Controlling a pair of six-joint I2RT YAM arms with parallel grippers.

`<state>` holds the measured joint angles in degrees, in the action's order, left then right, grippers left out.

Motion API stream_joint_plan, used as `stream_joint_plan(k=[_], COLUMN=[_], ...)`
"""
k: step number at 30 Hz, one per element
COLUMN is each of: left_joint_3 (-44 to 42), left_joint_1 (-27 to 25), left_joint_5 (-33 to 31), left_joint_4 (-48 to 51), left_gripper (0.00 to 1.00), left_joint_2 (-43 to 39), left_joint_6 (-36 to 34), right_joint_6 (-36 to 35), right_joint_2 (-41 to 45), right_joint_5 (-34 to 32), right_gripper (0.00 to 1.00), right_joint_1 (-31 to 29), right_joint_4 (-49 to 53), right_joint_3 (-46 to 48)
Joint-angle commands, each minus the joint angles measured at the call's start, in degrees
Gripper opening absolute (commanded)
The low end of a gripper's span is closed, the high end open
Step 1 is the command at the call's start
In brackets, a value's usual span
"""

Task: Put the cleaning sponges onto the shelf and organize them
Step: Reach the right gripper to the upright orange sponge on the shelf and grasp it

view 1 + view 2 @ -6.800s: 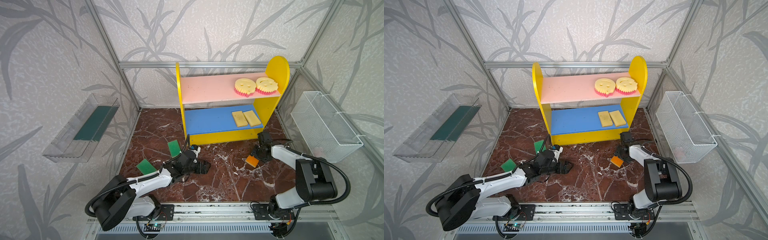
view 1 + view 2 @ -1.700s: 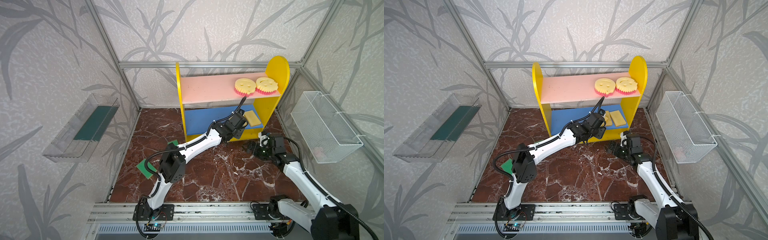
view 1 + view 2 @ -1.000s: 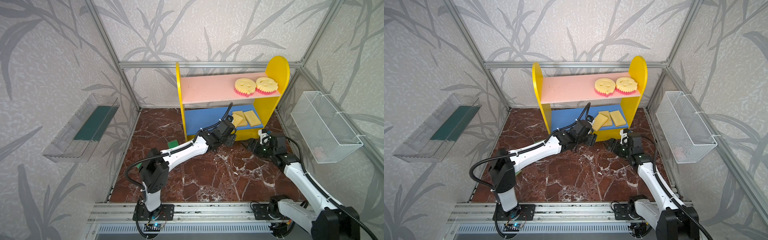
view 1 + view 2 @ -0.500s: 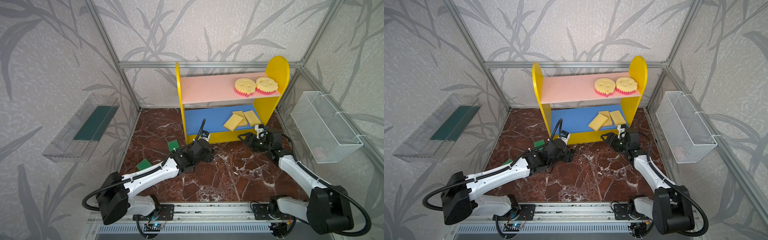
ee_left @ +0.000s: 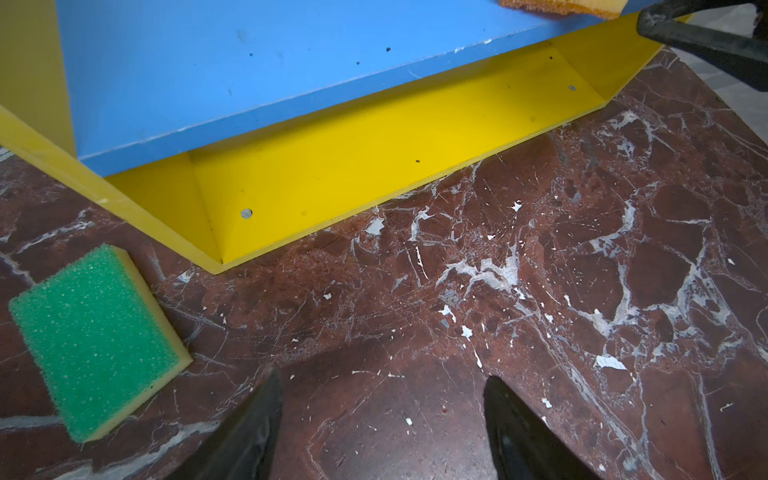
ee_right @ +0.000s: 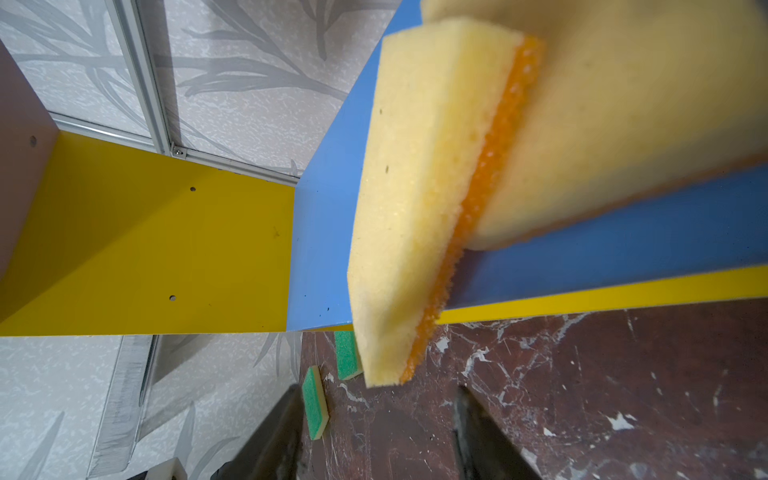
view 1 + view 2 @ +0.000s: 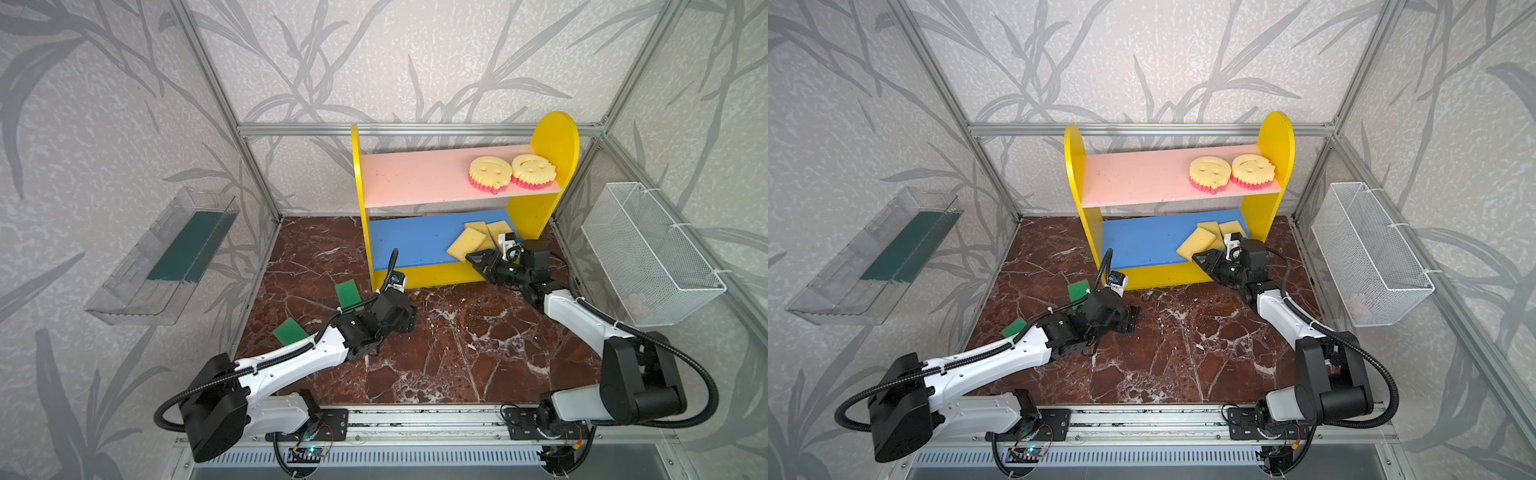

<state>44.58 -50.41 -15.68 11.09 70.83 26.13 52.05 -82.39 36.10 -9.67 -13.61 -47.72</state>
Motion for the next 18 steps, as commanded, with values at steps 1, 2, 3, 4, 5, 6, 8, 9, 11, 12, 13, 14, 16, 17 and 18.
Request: stream_joint_plan(k=[1, 2, 3, 4, 5, 6, 8, 9, 11, 12, 13, 14, 16, 17, 18], left_joint_3=[-1.09, -1.3, -1.55, -1.64, -1.71, -1.69, -1.61, -1.55, -1.67, -1.82, -1.89, -1.95, -1.99, -2.0, -1.99], left_joint_1=[0.56, 0.64, 0.67, 0.64, 0.82, 0.95, 1.41, 1.54, 1.72, 1.81, 1.89, 1.94, 2.03, 2.04, 2.11], left_joint_5=[0.17, 0.45, 0.57, 0.65, 0.65, 0.57, 0.8, 0.84, 0.96, 1.0, 1.05, 1.09, 1.09, 1.09, 1.2], left_joint_4=[-1.32, -1.58, -1.83, -2.08, -2.19, -2.21, -2.04, -1.96, -2.1, -2.28, -2.37, -2.39, -2.38, -2.31, -2.3], left_gripper=[0.77, 0.77, 0.77, 0.76, 0.77, 0.77, 0.76, 0.76, 0.77, 0.76, 0.76, 0.76, 0.76, 0.76, 0.76], left_joint_2=[0.74, 0.88, 0.81, 0.85, 0.89, 0.88, 0.98, 0.94, 0.66, 0.61, 0.55, 0.63, 0.8, 0.76, 0.77], left_joint_6=[1.57, 1.71, 1.74, 1.73, 1.57, 1.47, 1.37, 1.3, 1.35, 1.38, 1.42, 1.46, 1.46, 1.51, 1.55], right_joint_6=[0.8, 0.86, 0.99, 1.02, 1.08, 1.15, 1.38, 1.51, 1.87, 1.98, 2.01, 2.0, 2.09, 2.14, 2.17], right_joint_2=[-1.33, -1.67, -2.1, -2.39, -2.74, -3.07, -3.66, -3.93, -4.31, -4.4, -4.51, -4.6, -4.71, -4.75, -4.8], right_joint_5=[0.39, 0.4, 0.38, 0.39, 0.3, 0.22, 0.12, 0.11, 0.03, -0.06, -0.14, -0.15, -0.24, -0.28, -0.32], right_gripper=[0.56, 0.56, 0.56, 0.56, 0.56, 0.56, 0.56, 0.56, 0.56, 0.55, 0.55, 0.53, 0.52, 0.51, 0.5], right_joint_1=[-0.61, -0.61, -0.61, -0.69, -0.7, -0.78, -0.79, -0.79, -0.81, -0.79, -0.8, -0.79, -0.8, -0.81, -0.82], right_joint_4=[-2.23, -2.47, -2.55, -2.64, -2.77, -3.07, -3.43, -3.68, -4.31, -4.49, -4.62, -4.85, -5.28, -5.46, -5.56], right_joint_3=[-1.65, -1.8, -1.97, -2.1, -2.26, -2.37, -2.61, -2.63, -2.72, -2.71, -2.8, -2.81, -2.9, -2.9, -2.89])
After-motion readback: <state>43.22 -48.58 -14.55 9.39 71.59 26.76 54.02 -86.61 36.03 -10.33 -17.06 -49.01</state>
